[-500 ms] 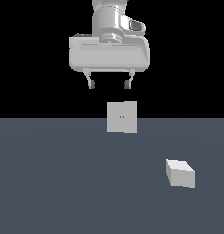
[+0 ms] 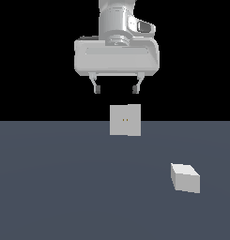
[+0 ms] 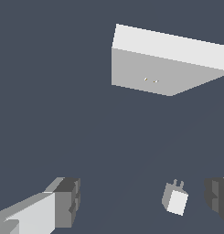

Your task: Plug the charger into the wall socket.

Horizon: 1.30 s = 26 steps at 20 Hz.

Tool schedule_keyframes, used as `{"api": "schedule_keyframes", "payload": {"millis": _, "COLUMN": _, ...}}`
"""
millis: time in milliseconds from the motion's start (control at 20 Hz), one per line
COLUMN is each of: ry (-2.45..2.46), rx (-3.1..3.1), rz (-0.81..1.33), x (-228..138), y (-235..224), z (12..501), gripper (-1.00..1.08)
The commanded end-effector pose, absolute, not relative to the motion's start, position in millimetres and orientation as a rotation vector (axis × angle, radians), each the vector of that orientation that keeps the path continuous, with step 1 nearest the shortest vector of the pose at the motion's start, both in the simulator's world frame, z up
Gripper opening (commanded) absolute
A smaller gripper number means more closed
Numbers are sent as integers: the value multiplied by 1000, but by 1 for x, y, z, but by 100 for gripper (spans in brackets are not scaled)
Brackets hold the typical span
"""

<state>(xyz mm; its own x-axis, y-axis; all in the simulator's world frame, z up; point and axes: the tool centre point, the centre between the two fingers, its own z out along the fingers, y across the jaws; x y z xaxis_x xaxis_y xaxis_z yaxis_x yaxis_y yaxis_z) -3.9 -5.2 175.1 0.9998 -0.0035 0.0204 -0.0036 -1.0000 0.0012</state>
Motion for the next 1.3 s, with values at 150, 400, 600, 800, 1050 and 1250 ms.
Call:
{"api": "schedule_keyframes", "payload": {"millis": 150, "ry": -85, "rx": 3138, "rz": 37, "x": -21, "y": -25, "z": 156, "gripper": 100}}
{"api": "schedule_keyframes", "payload": {"millis": 400, "ry": -198, "rx": 3131, "rz": 45, "x": -47, "y": -52, "z": 129, "gripper": 100}}
{"api": "schedule_keyframes", "payload": {"millis": 600, "ry": -295, "rx": 3121, "rz": 52, "x": -71, "y": -73, "z": 106, "gripper": 100}}
{"api": "schedule_keyframes", "payload": {"millis": 800, "ry": -372, "rx": 3112, "rz": 58, "x": -90, "y": -89, "z": 87, "gripper": 100}}
{"api": "schedule_keyframes", "payload": {"millis": 1050, "ry": -435, "rx": 3103, "rz": 62, "x": -107, "y": -102, "z": 70, "gripper": 100}}
{"api": "schedule_keyframes", "payload": {"millis": 1250, "ry": -459, "rx": 3099, "rz": 64, "x": -113, "y": -107, "z": 64, "gripper": 100}}
